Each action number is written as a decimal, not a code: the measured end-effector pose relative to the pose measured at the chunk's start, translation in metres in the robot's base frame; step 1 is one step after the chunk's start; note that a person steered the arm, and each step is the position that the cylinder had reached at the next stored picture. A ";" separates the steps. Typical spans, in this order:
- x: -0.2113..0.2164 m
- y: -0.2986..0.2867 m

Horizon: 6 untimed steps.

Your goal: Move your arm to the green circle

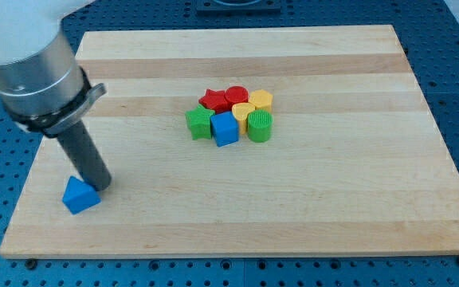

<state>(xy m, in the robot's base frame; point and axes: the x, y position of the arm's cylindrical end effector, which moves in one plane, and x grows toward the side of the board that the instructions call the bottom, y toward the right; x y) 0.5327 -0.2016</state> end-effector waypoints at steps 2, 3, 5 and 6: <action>0.019 -0.031; 0.019 -0.033; 0.019 0.155; -0.006 0.249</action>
